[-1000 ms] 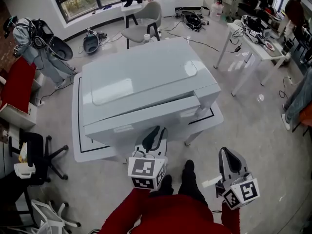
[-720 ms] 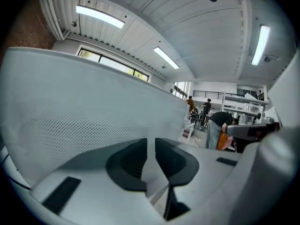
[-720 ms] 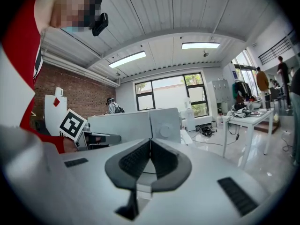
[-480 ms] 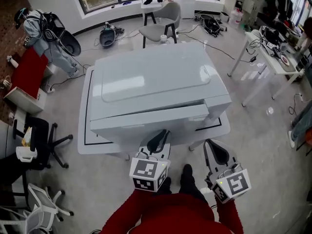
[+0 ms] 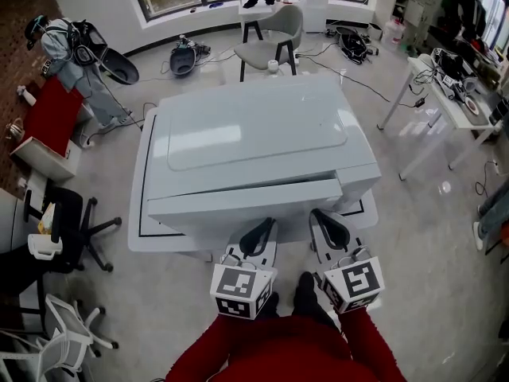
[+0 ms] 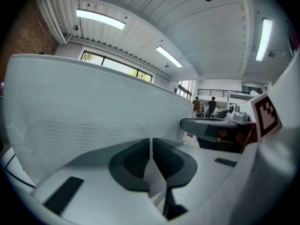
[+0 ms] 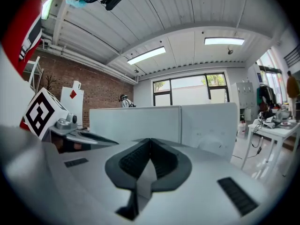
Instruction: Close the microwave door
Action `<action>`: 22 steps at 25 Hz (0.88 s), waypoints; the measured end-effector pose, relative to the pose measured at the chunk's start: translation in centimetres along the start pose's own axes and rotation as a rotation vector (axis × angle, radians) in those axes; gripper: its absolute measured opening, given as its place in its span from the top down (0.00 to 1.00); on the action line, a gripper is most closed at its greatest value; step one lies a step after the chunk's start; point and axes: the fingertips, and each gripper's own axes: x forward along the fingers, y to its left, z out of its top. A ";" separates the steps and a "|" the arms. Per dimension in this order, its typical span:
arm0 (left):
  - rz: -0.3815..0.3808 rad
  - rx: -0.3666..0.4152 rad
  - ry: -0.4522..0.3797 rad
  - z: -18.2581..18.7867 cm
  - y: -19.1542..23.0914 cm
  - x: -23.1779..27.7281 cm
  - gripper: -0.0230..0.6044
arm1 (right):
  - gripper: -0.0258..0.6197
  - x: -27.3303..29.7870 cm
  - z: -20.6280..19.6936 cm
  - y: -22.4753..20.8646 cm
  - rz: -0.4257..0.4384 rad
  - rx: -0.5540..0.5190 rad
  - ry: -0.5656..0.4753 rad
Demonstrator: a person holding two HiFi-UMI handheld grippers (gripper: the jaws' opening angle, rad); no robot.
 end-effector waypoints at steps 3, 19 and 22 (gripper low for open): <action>-0.002 -0.010 -0.001 0.1 0.2 0.2 0.92 | 0.94 0.6 0.0 -0.4 -0.019 0.000 0.012; -0.024 -0.024 -0.008 0.5 0.3 1.3 0.93 | 0.94 1.9 0.5 -0.8 -0.026 0.010 -0.002; -0.025 -0.027 -0.009 0.5 0.2 1.3 0.93 | 0.94 1.8 0.5 -0.8 -0.025 0.003 -0.001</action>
